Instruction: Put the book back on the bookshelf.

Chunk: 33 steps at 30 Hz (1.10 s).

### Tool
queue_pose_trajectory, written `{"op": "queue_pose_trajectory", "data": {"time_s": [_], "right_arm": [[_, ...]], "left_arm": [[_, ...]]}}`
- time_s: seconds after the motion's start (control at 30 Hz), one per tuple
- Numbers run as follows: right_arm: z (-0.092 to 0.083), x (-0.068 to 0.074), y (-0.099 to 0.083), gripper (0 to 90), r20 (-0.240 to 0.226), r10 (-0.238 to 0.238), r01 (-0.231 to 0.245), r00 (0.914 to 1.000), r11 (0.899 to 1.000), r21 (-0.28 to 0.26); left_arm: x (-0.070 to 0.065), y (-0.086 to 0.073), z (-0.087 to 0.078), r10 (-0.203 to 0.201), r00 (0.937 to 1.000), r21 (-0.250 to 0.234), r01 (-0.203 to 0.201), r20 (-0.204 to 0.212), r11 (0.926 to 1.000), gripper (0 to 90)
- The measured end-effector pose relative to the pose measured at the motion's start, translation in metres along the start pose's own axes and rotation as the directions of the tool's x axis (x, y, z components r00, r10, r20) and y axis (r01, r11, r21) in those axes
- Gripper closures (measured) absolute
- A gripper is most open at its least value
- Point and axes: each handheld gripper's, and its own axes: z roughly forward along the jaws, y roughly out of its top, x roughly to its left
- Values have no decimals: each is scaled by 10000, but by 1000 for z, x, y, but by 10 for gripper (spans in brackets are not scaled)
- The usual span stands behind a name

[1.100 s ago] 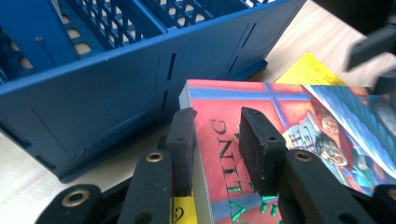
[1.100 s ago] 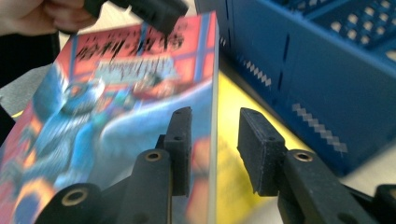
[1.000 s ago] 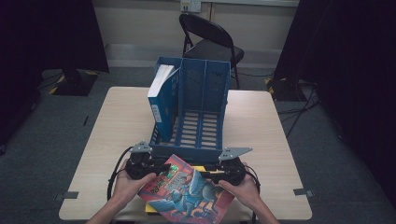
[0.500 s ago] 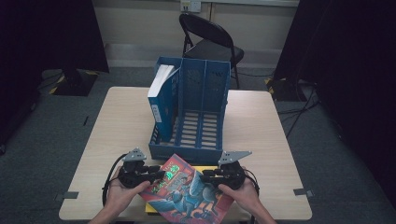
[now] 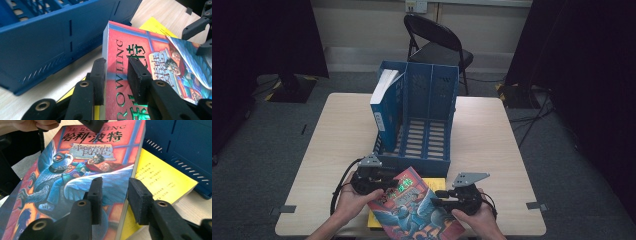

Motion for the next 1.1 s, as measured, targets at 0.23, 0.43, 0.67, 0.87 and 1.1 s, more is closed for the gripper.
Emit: {"op": "queue_pose_trajectory", "data": {"time_s": [0.23,0.43,0.67,0.87,1.1], "right_arm": [[20,-9,18,538,328,-39,41,9995,10000,-43],[34,-12,29,480,595,40,-42,9982,10000,20],[32,-14,25,507,459,338,-335,9984,9994,-72],[32,-15,25,508,421,414,-412,9983,9991,-48],[32,-13,24,508,573,162,-153,9982,9997,-170]], "left_arm": [[-6,18,18,506,9986,297,-510,147,9983,699],[-4,22,21,492,9983,317,-502,313,9982,697],[-4,13,8,661,9975,644,-676,255,9956,569],[-1,-22,-27,104,9998,280,-108,160,9996,560],[-9,-43,-66,-85,9999,-823,90,66,9966,539]]}}
